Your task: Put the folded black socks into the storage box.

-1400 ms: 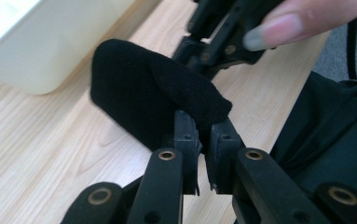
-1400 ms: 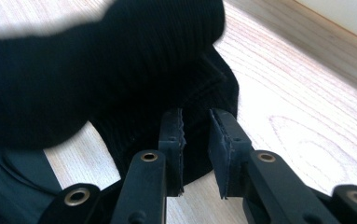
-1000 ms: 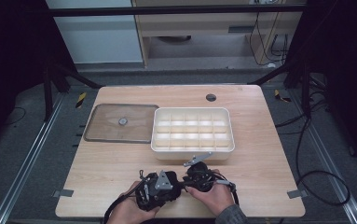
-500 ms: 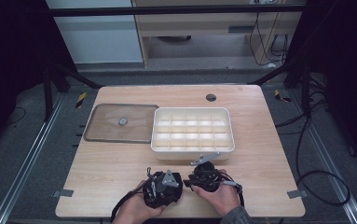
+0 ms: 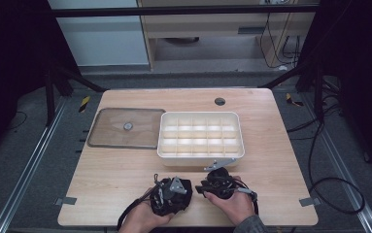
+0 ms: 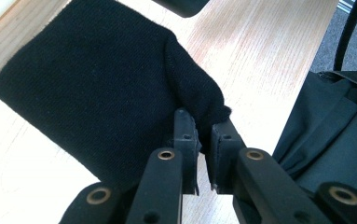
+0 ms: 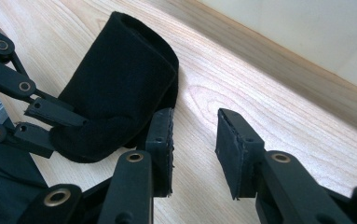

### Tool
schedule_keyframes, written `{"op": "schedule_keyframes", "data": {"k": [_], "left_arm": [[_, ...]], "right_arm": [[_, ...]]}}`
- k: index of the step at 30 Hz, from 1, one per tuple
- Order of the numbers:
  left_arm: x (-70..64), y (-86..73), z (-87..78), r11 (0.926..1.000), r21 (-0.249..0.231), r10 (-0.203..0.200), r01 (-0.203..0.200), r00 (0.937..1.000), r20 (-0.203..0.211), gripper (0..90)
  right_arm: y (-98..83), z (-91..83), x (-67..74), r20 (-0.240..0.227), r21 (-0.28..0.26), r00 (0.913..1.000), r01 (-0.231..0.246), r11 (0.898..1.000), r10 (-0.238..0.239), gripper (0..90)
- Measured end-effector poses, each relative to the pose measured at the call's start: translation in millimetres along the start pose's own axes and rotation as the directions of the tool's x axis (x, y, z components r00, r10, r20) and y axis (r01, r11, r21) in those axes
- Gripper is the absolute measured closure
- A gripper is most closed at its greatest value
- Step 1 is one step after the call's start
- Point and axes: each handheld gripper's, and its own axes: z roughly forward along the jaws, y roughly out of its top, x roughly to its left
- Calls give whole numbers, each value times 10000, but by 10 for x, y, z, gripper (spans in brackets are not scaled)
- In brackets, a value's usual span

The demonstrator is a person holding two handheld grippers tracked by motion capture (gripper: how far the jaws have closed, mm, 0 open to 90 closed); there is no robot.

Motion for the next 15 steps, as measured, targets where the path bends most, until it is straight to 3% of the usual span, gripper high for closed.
{"op": "schedule_keyframes", "data": {"k": [15], "left_arm": [[16,1,4,10000,-28,-84,84,9999,105,830]], "right_arm": [[-22,-1,-28,3,-7,10000,-37,10000,37,649]]}}
